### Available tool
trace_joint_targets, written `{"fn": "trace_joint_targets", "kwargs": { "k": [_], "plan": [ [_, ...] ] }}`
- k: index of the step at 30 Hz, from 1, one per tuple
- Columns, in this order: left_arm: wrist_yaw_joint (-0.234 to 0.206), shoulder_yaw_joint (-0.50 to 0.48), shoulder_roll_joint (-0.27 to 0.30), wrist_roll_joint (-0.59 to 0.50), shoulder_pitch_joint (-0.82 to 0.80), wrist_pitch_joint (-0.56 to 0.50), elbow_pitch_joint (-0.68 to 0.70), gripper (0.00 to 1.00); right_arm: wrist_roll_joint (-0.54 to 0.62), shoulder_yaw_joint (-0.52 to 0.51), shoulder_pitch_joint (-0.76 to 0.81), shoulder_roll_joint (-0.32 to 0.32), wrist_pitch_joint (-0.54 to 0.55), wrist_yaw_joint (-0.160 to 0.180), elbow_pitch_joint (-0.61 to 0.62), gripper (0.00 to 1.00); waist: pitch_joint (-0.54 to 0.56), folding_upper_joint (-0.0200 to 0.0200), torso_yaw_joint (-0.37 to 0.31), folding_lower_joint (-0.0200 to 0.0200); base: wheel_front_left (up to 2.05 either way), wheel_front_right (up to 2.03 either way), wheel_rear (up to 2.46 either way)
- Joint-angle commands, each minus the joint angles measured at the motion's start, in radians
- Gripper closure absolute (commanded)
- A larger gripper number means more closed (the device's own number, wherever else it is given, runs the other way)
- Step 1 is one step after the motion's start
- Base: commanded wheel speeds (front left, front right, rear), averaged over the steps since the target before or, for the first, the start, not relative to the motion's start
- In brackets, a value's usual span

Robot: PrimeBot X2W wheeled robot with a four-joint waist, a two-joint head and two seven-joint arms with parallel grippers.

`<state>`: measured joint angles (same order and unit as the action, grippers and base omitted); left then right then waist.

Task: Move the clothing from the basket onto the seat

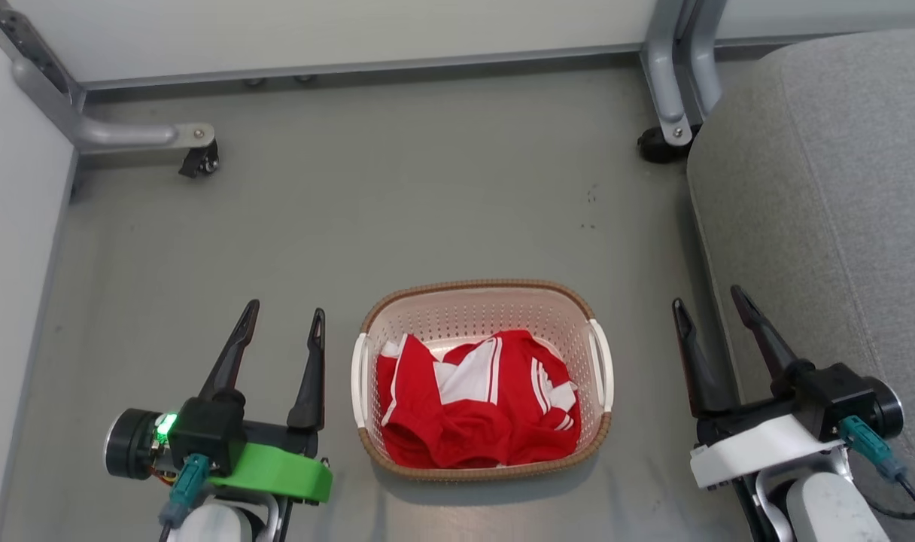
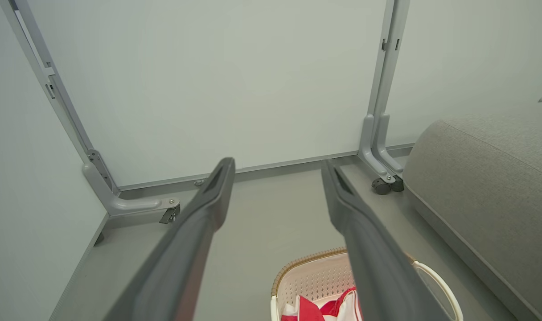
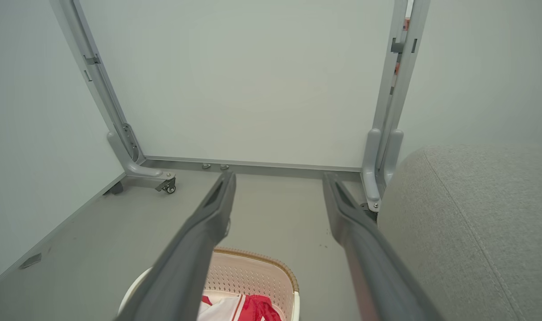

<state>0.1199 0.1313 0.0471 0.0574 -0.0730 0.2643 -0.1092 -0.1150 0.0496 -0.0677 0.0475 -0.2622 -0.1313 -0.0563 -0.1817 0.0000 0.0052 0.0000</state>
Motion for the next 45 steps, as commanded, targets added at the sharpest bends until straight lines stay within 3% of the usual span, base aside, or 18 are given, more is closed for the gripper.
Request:
{"fn": "trace_joint_targets", "kwargs": {
  "k": [1,7,11,18,26,34,37,45],
  "plan": [
    [0.004,0.004,0.006,-0.009,-0.031,0.000,-0.008,0.00,0.003,-0.006,-0.027,0.005,-0.004,0.001,0.007,0.00,-0.110,0.0000,0.007,0.0000,0.00,0.00,0.00],
    [0.011,0.062,0.032,-0.045,-0.123,0.000,-0.041,0.00,0.008,-0.024,-0.106,0.005,-0.003,0.001,0.032,0.00,-0.261,0.0000,0.007,0.0000,0.00,0.00,0.00],
    [0.011,0.162,0.080,-0.063,-0.212,0.000,-0.080,0.00,0.014,-0.036,-0.162,0.005,-0.003,0.001,0.048,0.00,-0.356,0.0000,0.002,0.0000,0.00,0.00,0.00],
    [0.011,0.463,0.182,-0.034,-0.444,0.000,-0.239,0.00,0.019,-0.038,-0.259,0.005,-0.003,0.001,0.063,0.00,-0.503,0.0000,-0.023,0.0000,0.00,0.00,0.00],
    [0.011,0.805,0.203,0.035,-0.740,0.000,-0.465,0.00,0.005,-0.047,-0.331,0.005,-0.003,0.001,0.088,0.00,-0.641,0.0000,-0.053,0.0000,0.00,0.00,0.00],
    [0.012,1.111,0.189,0.110,-0.965,0.000,-0.676,0.00,-0.013,-0.068,-0.369,0.004,-0.003,0.001,0.111,0.00,-0.744,0.0000,-0.086,0.0000,0.00,0.00,0.00],
    [0.012,1.146,0.159,0.109,-1.011,-0.001,-0.748,0.00,-0.023,-0.076,-0.369,0.004,-0.003,0.001,0.113,0.00,-0.765,0.0000,-0.086,0.0000,0.00,0.00,0.00],
    [0.011,1.149,0.047,-0.045,-0.977,-0.124,-0.918,0.00,-0.058,-0.052,-0.372,0.004,-0.003,0.001,0.093,0.00,-0.789,0.0000,-0.112,0.0000,0.00,0.00,0.00]
  ]
}}
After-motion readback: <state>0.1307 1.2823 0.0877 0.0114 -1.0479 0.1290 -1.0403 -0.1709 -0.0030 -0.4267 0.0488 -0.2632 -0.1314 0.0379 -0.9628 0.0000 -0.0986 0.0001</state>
